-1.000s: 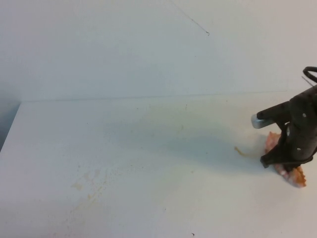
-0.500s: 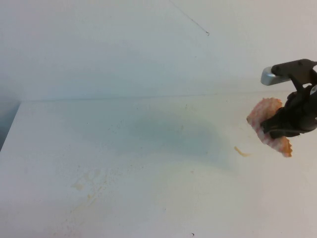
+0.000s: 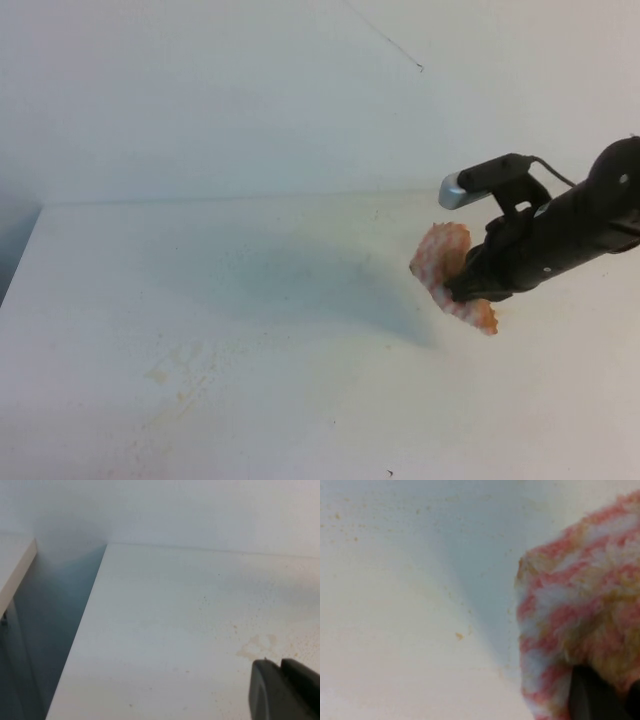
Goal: Wipe the table
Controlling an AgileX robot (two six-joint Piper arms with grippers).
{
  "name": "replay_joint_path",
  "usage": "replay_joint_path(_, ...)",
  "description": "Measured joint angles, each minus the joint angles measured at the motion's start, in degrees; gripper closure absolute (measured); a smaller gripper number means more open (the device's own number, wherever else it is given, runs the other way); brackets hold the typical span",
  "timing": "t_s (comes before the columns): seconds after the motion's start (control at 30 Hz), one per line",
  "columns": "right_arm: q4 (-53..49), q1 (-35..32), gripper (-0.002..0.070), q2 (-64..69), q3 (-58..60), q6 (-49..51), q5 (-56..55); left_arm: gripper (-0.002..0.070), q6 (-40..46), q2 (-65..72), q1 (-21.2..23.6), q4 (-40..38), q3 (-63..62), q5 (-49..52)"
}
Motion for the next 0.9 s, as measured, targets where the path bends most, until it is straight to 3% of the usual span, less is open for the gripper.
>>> replay_joint_path(0.27,-9.3,0.0,0.0645,11.2,-8.9,5.0,1.6,0.0675,0.0,0.0,0.0,0.0,0.0,0.0)
replay_joint_path(0.67,-46.8,-0.6,0.0645,13.2,-11.5,32.2,12.3,0.0675,0.0,0.0,0.0,0.0,0.0,0.0)
replay_joint_path(0.8,-47.9,-2.4,0.0645,9.5,-11.4,34.4,13.5,0.0675,0.0,0.0,0.0,0.0,0.0,0.0)
replay_joint_path(0.9,-43.1,-2.7,0.0645,3.8,-10.0,31.3,12.3,0.0675,0.0,0.0,0.0,0.0,0.0,0.0)
